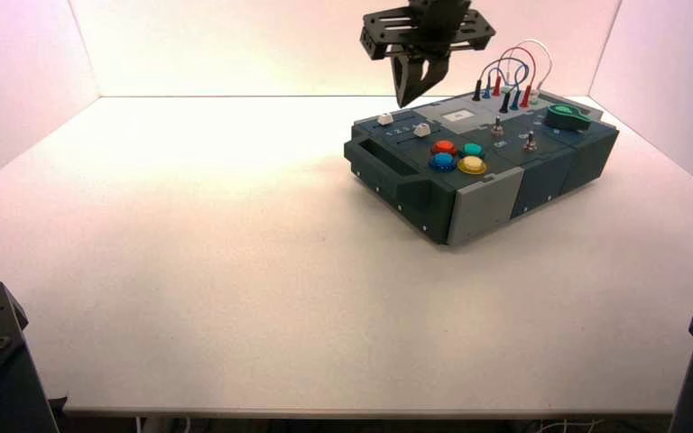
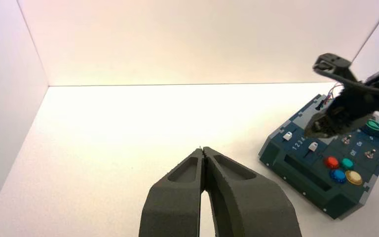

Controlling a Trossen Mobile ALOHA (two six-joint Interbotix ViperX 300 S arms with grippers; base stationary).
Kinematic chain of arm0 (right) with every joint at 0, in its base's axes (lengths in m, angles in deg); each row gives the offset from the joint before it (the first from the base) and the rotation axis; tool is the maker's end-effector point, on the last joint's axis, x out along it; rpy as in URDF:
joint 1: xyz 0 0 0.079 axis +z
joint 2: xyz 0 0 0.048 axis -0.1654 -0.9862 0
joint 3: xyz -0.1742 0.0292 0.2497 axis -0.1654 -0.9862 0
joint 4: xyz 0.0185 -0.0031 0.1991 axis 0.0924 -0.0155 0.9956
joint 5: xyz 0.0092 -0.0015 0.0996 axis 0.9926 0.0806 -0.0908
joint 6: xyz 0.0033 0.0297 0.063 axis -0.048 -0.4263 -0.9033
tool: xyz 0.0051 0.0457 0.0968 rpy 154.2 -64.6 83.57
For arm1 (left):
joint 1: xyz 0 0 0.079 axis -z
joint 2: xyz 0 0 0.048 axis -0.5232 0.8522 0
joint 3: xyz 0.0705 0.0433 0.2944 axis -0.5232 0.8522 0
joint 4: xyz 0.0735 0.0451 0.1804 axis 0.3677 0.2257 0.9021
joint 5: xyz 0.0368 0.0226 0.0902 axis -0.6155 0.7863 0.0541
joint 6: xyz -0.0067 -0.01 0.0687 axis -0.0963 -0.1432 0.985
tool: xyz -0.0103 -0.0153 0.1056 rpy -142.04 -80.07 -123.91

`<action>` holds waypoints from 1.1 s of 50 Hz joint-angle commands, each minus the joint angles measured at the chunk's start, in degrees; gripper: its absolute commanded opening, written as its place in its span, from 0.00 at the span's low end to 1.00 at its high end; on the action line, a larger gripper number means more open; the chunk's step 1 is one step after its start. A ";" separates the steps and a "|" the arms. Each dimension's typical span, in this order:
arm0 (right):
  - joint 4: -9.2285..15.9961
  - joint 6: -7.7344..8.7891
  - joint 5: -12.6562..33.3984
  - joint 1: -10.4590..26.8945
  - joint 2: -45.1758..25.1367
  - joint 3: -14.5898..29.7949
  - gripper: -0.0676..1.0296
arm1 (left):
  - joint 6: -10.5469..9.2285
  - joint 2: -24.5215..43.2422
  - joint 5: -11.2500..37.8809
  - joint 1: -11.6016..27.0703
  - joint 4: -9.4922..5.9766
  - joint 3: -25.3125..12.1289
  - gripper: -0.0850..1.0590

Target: Move the top slider to position 1.

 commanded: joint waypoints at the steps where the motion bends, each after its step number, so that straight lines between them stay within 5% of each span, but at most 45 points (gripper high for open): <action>1: -0.09 0.18 -0.18 0.00 -0.53 2.55 0.04 | 0.00 0.26 -0.62 -0.35 0.00 -1.05 0.05; 55: -0.62 0.18 0.44 -2.37 -7.65 9.23 0.04 | 0.09 -0.88 -0.62 -0.26 0.00 -1.05 0.05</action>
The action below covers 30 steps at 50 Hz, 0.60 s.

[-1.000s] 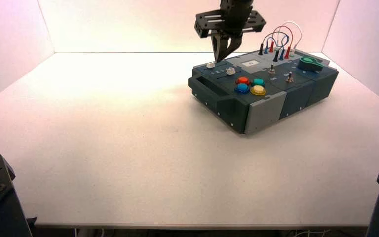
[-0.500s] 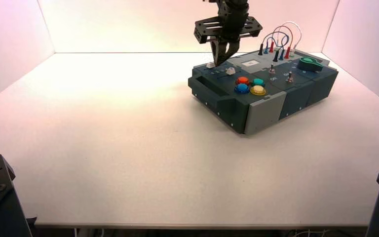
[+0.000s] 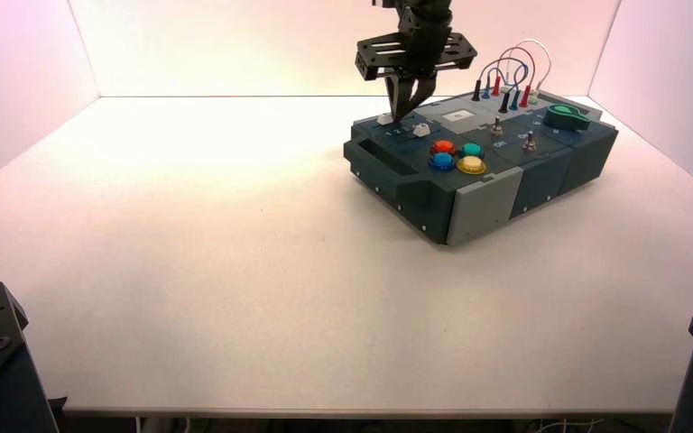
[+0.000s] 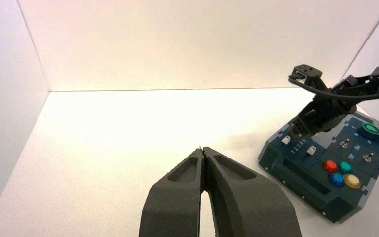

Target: Move the top slider to position 1.

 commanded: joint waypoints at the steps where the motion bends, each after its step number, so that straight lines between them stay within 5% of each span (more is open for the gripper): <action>1: 0.26 0.18 0.18 -0.09 0.79 1.93 0.04 | 0.09 0.53 -0.62 -0.26 0.00 -1.05 0.05; 30: 2.29 0.00 0.79 0.88 0.62 1.76 0.04 | 0.09 0.79 -0.79 -0.35 0.00 -1.05 0.05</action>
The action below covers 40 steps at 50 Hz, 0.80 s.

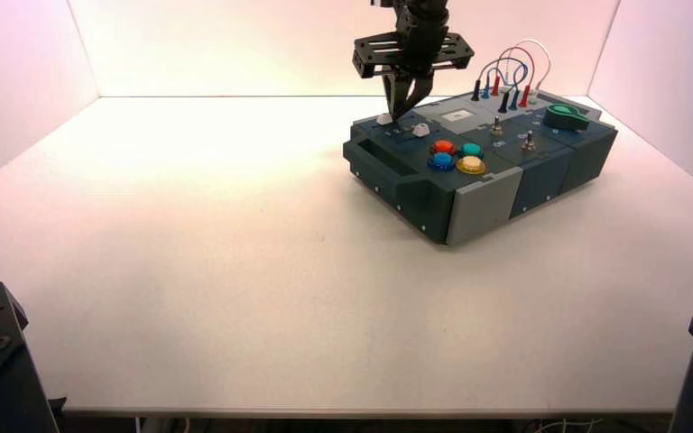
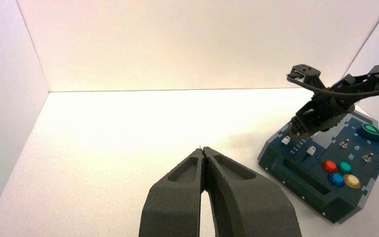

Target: Move the top slider to position 1.

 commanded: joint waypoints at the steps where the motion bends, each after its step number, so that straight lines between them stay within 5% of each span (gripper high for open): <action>1: 0.70 0.00 -0.18 0.62 0.79 1.14 0.04 | 0.00 0.79 -0.70 -0.35 -0.09 -1.05 0.05; 40: 0.70 0.09 0.53 2.72 -0.53 1.76 0.04 | 0.09 0.79 -0.70 -0.35 0.18 -0.97 0.05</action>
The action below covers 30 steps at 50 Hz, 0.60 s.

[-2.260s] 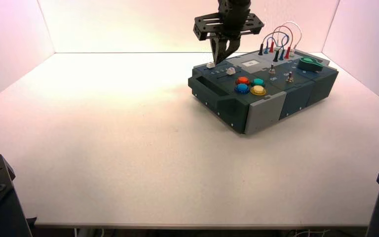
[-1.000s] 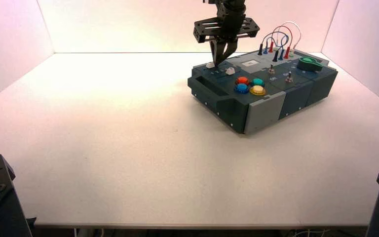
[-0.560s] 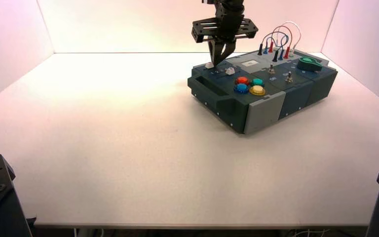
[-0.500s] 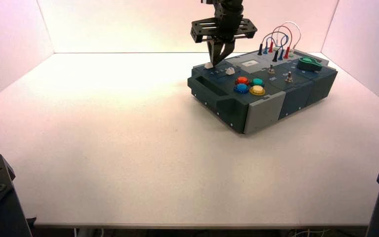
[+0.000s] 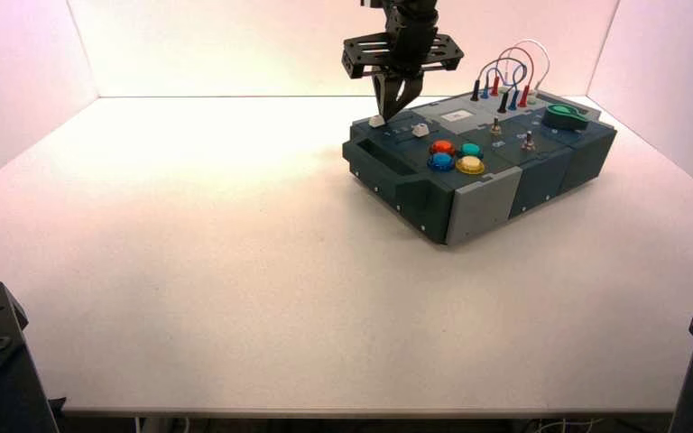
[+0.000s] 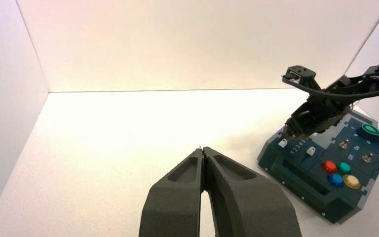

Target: Move the top slider to position 1.

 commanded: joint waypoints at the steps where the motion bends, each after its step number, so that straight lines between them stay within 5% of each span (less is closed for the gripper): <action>1: -0.26 0.09 0.09 1.05 0.44 0.70 0.04 | 0.09 0.79 -0.70 -0.26 0.18 -0.97 0.05; 12: -4.39 0.09 -0.09 0.88 0.88 3.87 0.04 | 0.18 1.93 -0.79 -0.35 0.35 -0.97 0.05; 30: -6.86 0.26 -0.97 1.05 4.75 7.21 0.04 | 0.26 3.60 -0.79 -0.62 0.35 -1.05 0.05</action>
